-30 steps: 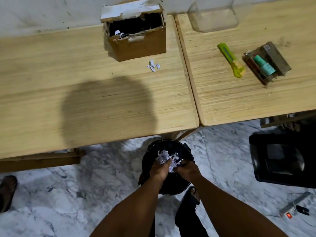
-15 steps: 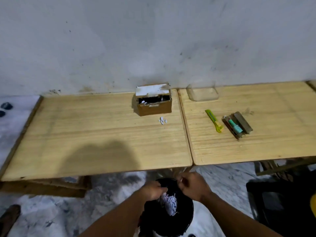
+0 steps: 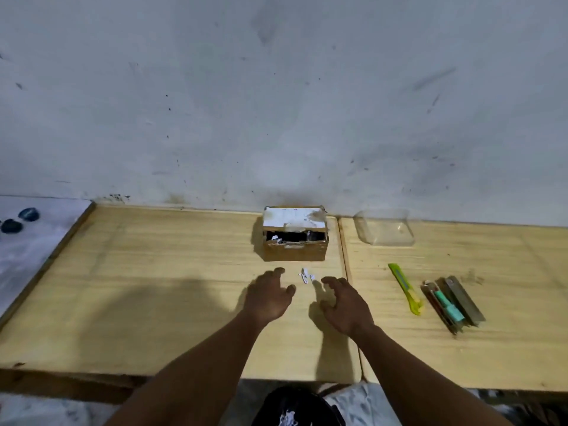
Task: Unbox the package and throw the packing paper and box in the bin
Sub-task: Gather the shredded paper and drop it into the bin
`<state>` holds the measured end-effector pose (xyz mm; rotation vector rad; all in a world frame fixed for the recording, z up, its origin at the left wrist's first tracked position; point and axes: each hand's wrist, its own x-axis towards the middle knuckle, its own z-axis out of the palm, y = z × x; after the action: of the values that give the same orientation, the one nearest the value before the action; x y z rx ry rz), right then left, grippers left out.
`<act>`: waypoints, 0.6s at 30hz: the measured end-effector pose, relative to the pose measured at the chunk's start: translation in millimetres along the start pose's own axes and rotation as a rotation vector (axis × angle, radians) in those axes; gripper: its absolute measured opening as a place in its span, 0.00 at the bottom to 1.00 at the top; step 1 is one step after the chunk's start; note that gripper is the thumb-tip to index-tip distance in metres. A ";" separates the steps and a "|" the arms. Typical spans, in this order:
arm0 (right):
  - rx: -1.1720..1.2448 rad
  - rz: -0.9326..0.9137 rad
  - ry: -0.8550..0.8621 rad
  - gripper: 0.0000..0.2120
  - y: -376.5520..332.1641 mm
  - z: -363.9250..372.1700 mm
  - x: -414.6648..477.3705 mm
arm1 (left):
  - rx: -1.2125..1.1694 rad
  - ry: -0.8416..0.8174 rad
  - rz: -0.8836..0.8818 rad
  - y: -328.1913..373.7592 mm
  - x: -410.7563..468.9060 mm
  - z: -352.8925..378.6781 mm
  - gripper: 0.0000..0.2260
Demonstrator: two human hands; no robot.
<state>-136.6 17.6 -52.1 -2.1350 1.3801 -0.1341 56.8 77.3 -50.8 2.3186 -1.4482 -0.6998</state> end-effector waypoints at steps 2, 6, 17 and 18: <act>-0.049 0.003 -0.028 0.28 0.5 3.4 22.3 | 0.201 0.082 0.042 -23.8 23.3 12.5 0.28; -0.125 -0.016 -0.056 0.33 -1.5 9.5 55.9 | 0.380 0.069 0.103 -63.7 44.8 42.1 0.33; -0.179 -0.095 -0.055 0.33 -17.0 24.8 84.8 | 0.380 0.159 0.183 -78.3 46.0 55.5 0.35; -0.150 -0.096 -0.061 0.29 -17.4 26.7 85.5 | 0.383 0.155 0.179 -78.7 45.6 55.7 0.35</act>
<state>-73.2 -39.8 -84.0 -2.3108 1.2888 -0.0027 101.0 70.0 -147.5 2.4034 -1.8148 -0.1999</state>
